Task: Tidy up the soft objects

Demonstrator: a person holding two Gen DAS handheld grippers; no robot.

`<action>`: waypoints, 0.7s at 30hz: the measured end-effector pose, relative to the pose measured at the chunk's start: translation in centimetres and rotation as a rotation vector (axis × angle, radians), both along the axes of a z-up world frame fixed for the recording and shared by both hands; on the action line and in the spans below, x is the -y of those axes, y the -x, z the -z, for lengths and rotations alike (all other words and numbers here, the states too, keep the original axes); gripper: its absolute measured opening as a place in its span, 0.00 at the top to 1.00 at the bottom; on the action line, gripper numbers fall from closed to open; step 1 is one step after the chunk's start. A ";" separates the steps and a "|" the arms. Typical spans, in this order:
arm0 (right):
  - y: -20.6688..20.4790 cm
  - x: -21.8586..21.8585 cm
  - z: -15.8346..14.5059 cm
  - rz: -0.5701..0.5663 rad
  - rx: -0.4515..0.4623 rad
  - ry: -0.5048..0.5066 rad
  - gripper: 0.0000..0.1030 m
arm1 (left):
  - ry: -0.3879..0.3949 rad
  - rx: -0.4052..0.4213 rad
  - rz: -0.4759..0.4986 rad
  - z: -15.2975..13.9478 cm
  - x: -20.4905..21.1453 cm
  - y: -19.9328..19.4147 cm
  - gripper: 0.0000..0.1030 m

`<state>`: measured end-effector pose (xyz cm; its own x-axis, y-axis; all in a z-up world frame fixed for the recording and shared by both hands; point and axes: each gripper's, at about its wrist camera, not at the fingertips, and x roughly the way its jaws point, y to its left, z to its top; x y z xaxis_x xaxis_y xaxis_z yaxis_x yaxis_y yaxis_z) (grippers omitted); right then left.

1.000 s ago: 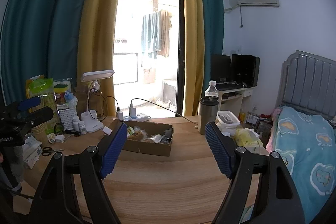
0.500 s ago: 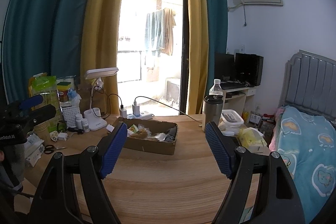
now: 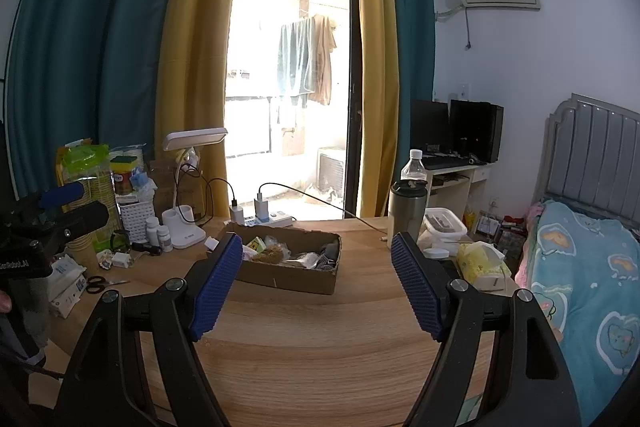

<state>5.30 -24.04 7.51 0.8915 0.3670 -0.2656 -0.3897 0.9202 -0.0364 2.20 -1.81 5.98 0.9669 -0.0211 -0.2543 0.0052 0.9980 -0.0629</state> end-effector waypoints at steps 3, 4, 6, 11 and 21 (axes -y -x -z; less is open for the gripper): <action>0.0 -0.2 0.0 -0.004 0.001 0.002 0.23 | 0.001 -0.001 0.000 0.1 0.0 0.0 0.01; 0.0 -0.3 0.0 -0.005 0.001 0.003 0.23 | 0.001 -0.001 -0.001 0.1 0.0 0.0 0.01; 0.0 -0.4 0.0 -0.007 0.000 0.004 0.23 | 0.002 -0.002 -0.002 0.1 0.1 0.1 0.01; 0.0 -0.5 0.1 -0.008 -0.001 0.005 0.23 | 0.006 -0.002 0.003 0.1 0.1 0.1 0.01; 0.1 -0.7 0.3 -0.012 -0.003 0.009 0.23 | 0.006 0.000 0.009 0.1 0.6 0.2 0.01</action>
<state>5.22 -23.38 7.24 0.8859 0.3759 -0.2718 -0.4013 0.9149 -0.0430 2.04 -2.40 5.86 0.9665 -0.0314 -0.2546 0.0142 0.9975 -0.0690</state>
